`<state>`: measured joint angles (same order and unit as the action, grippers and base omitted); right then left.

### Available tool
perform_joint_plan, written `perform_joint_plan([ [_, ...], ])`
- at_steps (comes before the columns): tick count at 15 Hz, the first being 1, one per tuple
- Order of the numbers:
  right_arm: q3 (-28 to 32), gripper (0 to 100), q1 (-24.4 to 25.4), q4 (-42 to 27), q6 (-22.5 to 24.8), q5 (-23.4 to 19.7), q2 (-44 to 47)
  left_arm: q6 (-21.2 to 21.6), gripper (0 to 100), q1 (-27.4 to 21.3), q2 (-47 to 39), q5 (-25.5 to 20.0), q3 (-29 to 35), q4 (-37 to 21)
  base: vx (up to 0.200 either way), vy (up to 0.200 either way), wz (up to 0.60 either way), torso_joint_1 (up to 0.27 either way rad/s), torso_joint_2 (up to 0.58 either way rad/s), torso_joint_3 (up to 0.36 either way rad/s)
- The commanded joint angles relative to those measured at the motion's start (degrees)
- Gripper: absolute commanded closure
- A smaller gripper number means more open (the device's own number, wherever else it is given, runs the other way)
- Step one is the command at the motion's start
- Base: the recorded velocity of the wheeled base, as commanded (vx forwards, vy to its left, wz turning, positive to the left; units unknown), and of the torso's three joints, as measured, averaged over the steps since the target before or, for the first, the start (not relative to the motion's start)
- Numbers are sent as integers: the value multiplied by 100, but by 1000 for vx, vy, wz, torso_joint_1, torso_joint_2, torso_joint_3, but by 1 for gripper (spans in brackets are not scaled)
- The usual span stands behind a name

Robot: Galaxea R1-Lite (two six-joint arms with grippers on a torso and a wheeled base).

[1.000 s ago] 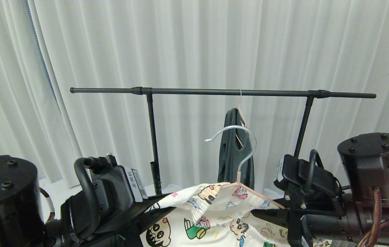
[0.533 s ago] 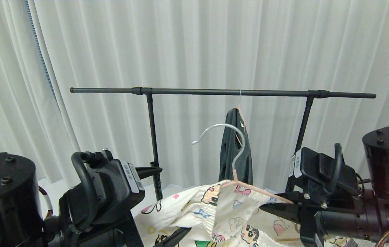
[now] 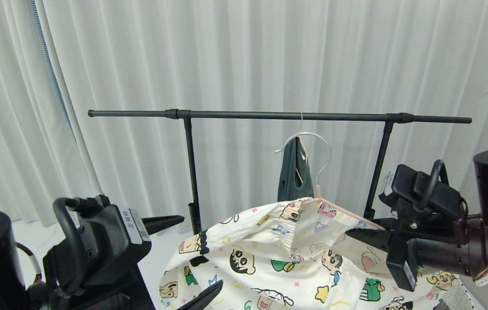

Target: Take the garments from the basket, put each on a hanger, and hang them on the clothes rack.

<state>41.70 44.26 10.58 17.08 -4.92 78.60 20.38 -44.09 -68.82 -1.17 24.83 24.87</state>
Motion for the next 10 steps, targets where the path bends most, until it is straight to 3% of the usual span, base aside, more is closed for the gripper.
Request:
perform_joint_plan([
  [1,4,100,-76,14,6,0,-29,-8,0,665,351,-6,-673,0,0,0,0,0,0,0],
  [3,13,100,-58,23,67,-17,-91,1,0,1412,448,-24,-1051,0,0,0,0,0,0,0],
  [5,13,100,-41,32,182,-61,-100,-8,0,1764,281,-41,-1156,0,0,0,0,0,0,0],
  [10,4,100,-41,32,340,-70,-135,-228,0,1948,-106,-59,-892,0,0,0,0,0,0,0],
])
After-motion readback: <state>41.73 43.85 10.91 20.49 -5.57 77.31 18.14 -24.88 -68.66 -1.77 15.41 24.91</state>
